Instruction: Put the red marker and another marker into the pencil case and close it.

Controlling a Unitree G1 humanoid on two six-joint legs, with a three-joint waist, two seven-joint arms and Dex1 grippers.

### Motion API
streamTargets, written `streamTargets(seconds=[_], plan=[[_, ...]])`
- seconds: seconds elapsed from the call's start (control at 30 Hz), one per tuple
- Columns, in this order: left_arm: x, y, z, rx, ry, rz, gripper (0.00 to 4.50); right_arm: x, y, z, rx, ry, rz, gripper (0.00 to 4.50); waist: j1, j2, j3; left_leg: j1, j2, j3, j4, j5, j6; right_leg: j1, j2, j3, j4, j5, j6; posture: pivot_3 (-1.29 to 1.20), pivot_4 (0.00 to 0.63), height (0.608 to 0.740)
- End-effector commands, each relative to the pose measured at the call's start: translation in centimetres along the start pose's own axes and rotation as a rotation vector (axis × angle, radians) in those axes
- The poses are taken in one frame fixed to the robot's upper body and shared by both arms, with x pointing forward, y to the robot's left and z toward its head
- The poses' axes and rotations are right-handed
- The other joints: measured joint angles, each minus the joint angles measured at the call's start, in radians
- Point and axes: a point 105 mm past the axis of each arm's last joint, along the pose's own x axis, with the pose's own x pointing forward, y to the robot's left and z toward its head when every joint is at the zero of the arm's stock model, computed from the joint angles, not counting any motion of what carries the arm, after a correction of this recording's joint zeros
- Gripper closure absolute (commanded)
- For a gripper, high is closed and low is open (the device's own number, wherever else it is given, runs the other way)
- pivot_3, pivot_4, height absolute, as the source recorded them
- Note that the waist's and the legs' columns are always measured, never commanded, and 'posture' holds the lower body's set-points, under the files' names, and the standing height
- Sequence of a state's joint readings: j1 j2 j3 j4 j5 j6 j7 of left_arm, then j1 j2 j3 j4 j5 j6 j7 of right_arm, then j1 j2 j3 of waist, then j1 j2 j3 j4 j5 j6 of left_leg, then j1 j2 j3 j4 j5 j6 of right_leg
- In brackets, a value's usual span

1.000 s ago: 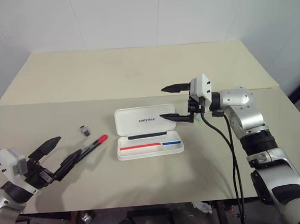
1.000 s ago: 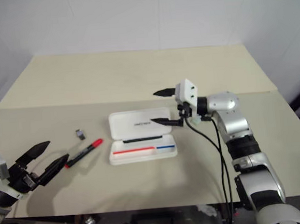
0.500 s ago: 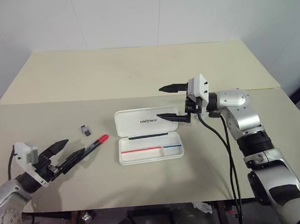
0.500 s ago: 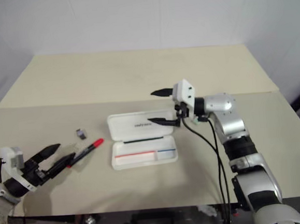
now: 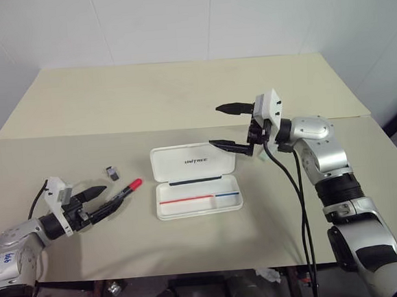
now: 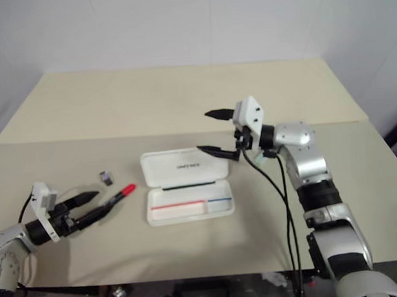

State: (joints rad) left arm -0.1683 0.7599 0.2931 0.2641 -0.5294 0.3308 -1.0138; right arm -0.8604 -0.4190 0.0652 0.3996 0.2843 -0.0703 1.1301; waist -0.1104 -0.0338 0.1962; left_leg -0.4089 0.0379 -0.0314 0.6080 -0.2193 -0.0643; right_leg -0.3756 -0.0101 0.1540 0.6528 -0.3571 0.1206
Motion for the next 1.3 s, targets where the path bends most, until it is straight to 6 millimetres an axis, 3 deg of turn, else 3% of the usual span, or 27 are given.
streamTargets(seconds=[0.03, 0.27, 0.3, 0.47, 0.7, 0.87, 1.1, 1.3], plan=[[0.2, 0.2, -0.1, 0.043, 0.071, -0.027, 0.0, 0.0, -0.8, 2.2, -0.042, -0.067, -0.031, 0.04, 0.0, 0.0, 0.0, 0.0, 0.0, 0.0, 0.0, 0.0, 0.0, 0.0, 0.0, 0.0, 0.0, 0.0, 0.0, 0.0, 0.15, 0.74], [0.6, 0.9, -1.3, 0.058, 0.145, -0.008, 0.0, 0.2, -0.8, 2.4, -0.044, -0.07, -0.042, 0.04, 0.004, 0.001, 0.0, 0.001, 0.0, -0.001, 0.001, 0.0, 0.0, 0.0, -0.001, -0.001, 0.002, 0.0, 0.0, 0.0, 0.15, 0.74], [0.7, 1.0, -1.5, 0.06, 0.155, -0.009, 0.18, 0.2, -0.8, 2.4, -0.044, -0.07, -0.043, 0.01, 0.004, 0.001, 0.0, 0.001, 0.0, -0.001, 0.001, 0.0, 0.0, 0.001, -0.001, -0.001, 0.002, 0.0, 0.0, 0.0, 0.15, 0.74], [0.5, 1.7, -1.7, 0.158, 0.189, 0.04, 1.47, 0.3, -0.8, 2.4, -0.048, -0.067, -0.046, 0.0, 0.002, 0.001, 0.0, 0.001, 0.0, -0.001, 0.001, 0.001, 0.0, 0.001, -0.001, 0.0, 0.003, 0.0, 0.0, 0.0, 0.15, 0.74], [0.5, 2.3, -0.9, 0.237, 0.158, 0.09, 3.8, 0.5, -0.9, 2.5, -0.051, -0.07, -0.044, 0.0, 0.002, 0.001, 0.0, 0.001, 0.005, 0.0, 0.0, 0.001, 0.0, 0.001, -0.001, 0.0, 0.001, 0.0, 0.0, 0.0, 0.15, 0.74], [0.5, 1.6, 0.0, 0.246, 0.133, 0.074, 3.88, 0.6, -0.9, 2.5, -0.052, -0.071, -0.042, 0.0, 0.001, 0.001, 0.0, 0.001, 0.006, 0.0, -0.001, 0.001, 0.0, 0.0, -0.001, 0.0, 0.001, 0.0, 0.0, 0.0, 0.15, 0.74], [0.2, -0.9, 1.1, 0.257, 0.076, 0.044, 3.88, 0.5, -0.9, 2.5, -0.052, -0.069, -0.042, 0.0, 0.0, 0.001, 0.0, 0.001, 0.008, 0.0, -0.004, 0.0, -0.002, -0.001, -0.001, 0.0, 0.0, -0.001, -0.001, 0.0, 0.15, 0.74], [-0.8, -3.5, 3.9, 0.299, -0.013, 0.037, 3.88, 0.2, -1.0, 2.5, -0.051, -0.064, -0.047, 0.0, 0.0, 0.001, 0.001, 0.001, 0.009, 0.0, -0.006, -0.001, -0.003, -0.001, -0.001, -0.001, -0.001, -0.002, -0.004, 0.0, 0.15, 0.74]])
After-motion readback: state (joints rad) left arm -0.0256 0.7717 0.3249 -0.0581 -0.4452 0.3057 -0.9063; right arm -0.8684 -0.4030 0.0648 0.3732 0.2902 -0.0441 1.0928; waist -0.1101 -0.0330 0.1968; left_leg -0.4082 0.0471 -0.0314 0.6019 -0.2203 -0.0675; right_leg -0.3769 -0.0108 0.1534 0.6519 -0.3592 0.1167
